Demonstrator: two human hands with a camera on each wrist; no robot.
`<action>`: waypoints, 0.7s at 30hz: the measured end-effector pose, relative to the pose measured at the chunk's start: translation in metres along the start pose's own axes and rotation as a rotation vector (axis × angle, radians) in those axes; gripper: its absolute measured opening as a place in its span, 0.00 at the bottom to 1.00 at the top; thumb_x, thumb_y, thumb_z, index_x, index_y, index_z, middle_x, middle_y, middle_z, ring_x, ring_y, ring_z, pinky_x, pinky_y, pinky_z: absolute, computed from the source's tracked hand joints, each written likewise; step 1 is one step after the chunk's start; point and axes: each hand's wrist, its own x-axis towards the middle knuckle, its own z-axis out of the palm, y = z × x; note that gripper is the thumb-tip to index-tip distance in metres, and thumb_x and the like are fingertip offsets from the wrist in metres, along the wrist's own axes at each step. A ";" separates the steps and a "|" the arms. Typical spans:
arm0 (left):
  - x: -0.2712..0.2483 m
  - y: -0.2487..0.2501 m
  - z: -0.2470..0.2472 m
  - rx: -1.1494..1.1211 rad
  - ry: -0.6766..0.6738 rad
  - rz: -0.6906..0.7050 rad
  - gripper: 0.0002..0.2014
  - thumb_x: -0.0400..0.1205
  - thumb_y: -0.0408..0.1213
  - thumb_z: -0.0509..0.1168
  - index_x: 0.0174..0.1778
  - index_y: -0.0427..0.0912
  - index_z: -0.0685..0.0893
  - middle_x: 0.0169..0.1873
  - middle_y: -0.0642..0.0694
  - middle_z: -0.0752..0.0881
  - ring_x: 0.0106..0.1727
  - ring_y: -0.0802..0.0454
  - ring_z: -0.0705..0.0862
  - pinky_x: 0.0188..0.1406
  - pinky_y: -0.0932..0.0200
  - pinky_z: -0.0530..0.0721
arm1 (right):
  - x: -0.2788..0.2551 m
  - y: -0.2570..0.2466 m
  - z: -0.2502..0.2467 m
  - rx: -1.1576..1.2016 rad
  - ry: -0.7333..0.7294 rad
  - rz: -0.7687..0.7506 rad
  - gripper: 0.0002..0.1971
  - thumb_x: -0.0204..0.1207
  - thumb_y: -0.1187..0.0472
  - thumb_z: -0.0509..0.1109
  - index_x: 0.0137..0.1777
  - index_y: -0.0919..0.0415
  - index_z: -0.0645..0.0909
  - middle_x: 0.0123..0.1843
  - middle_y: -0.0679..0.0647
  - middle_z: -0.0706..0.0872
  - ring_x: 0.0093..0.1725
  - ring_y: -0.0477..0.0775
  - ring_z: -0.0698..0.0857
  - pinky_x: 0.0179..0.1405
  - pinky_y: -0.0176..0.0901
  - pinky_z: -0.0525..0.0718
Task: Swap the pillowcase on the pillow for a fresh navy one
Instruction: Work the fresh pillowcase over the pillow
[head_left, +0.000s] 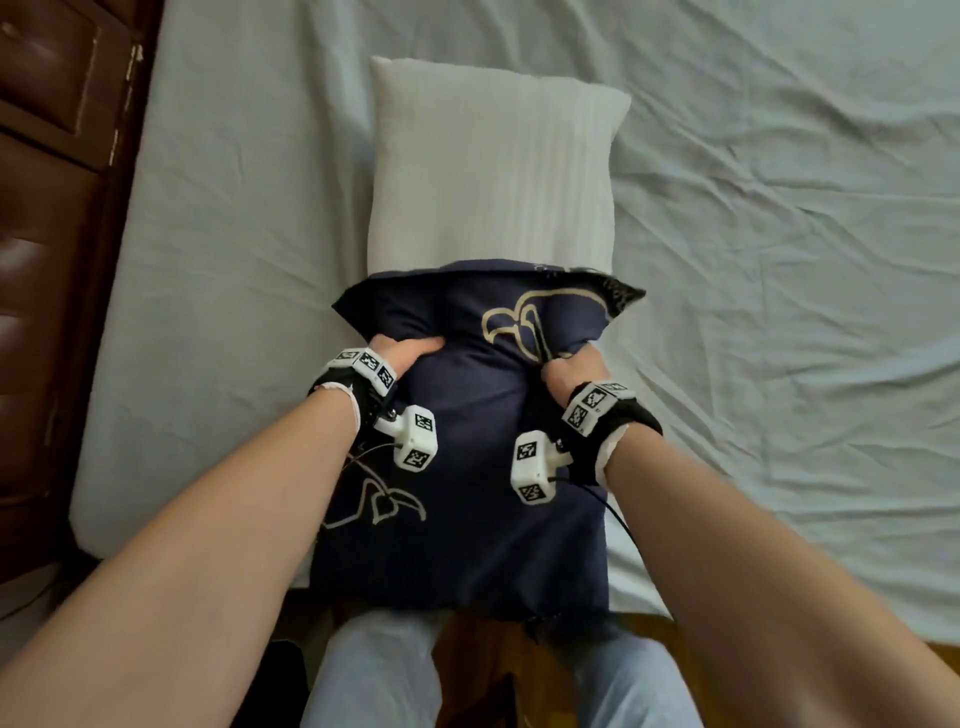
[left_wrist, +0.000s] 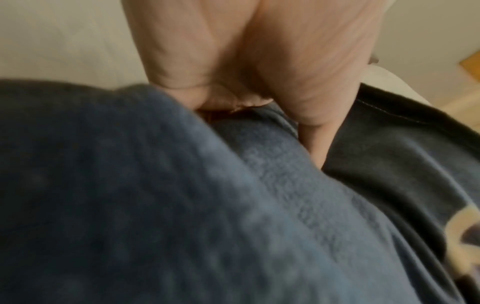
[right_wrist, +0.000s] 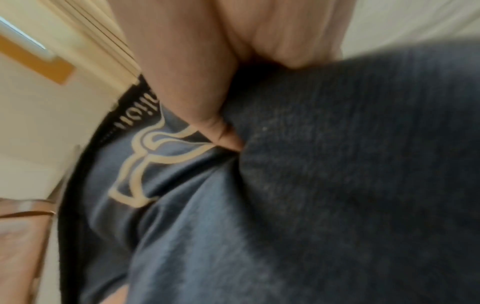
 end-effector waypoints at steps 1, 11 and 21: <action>-0.003 0.003 0.006 -0.020 -0.013 0.006 0.56 0.59 0.66 0.78 0.77 0.34 0.70 0.70 0.38 0.79 0.66 0.38 0.81 0.69 0.46 0.78 | -0.002 -0.006 -0.010 -0.005 0.040 -0.009 0.21 0.74 0.66 0.67 0.67 0.65 0.78 0.67 0.65 0.82 0.69 0.67 0.80 0.68 0.49 0.76; -0.149 0.118 0.038 -0.291 -0.302 0.308 0.59 0.50 0.82 0.68 0.73 0.46 0.76 0.65 0.42 0.84 0.62 0.41 0.85 0.62 0.41 0.84 | -0.126 -0.140 -0.196 -0.274 0.262 -0.487 0.15 0.79 0.66 0.58 0.63 0.56 0.77 0.58 0.62 0.85 0.58 0.69 0.83 0.46 0.50 0.77; -0.218 0.093 -0.001 -0.584 -0.216 0.226 0.07 0.82 0.37 0.60 0.45 0.39 0.82 0.42 0.37 0.85 0.44 0.39 0.84 0.44 0.47 0.85 | -0.163 -0.057 -0.165 -0.632 0.198 -0.662 0.08 0.77 0.62 0.65 0.54 0.55 0.75 0.53 0.57 0.84 0.55 0.64 0.83 0.43 0.51 0.79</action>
